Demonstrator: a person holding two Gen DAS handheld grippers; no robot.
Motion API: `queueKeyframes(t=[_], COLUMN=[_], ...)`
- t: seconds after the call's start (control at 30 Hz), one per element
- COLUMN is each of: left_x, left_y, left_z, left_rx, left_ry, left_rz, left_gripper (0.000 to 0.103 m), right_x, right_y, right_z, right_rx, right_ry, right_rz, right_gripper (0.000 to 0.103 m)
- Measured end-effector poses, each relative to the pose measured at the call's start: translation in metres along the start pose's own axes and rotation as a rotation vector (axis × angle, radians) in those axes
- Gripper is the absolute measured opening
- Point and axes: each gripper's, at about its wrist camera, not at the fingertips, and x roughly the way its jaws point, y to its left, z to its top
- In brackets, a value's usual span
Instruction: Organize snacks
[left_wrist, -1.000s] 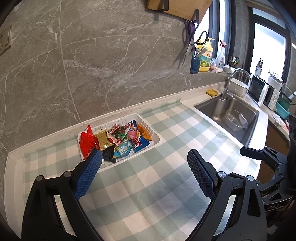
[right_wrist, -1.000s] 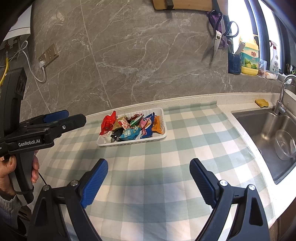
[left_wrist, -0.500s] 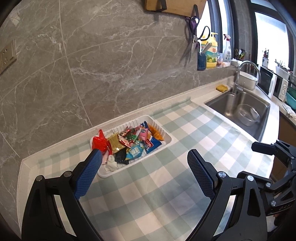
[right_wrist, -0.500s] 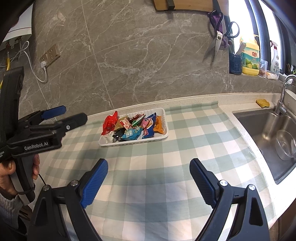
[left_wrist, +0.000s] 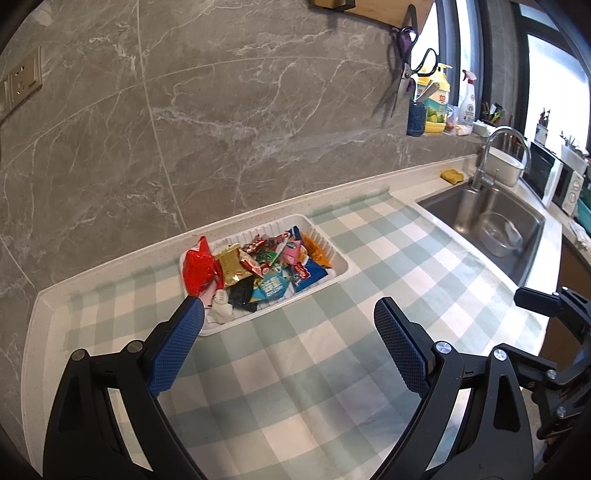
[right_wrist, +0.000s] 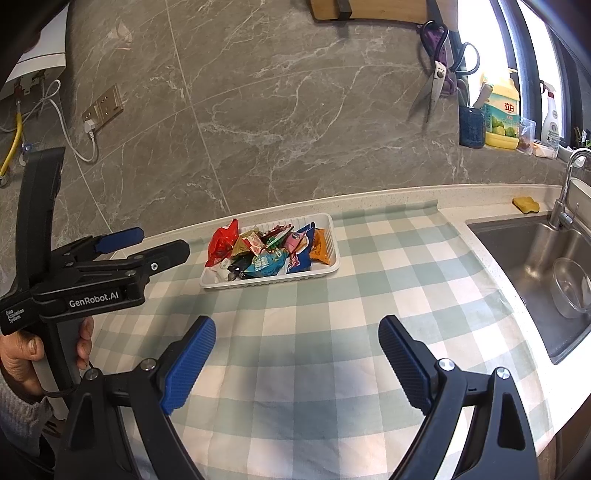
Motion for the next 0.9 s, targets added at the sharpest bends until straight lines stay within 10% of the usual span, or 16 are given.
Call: queueKeyframes(t=[0.9], left_x=[0.0008], left_y=[-0.0005], left_z=[-0.0074], left_rx=[0.011], left_ry=[0.01], left_rz=[0.015], left_gripper=[0.094], right_x=[-0.0012], right_y=[0.0027], right_z=[-0.0072], right_rx=[0.014], right_ry=[0.008], right_rz=[-0.004], right_gripper=[0.092])
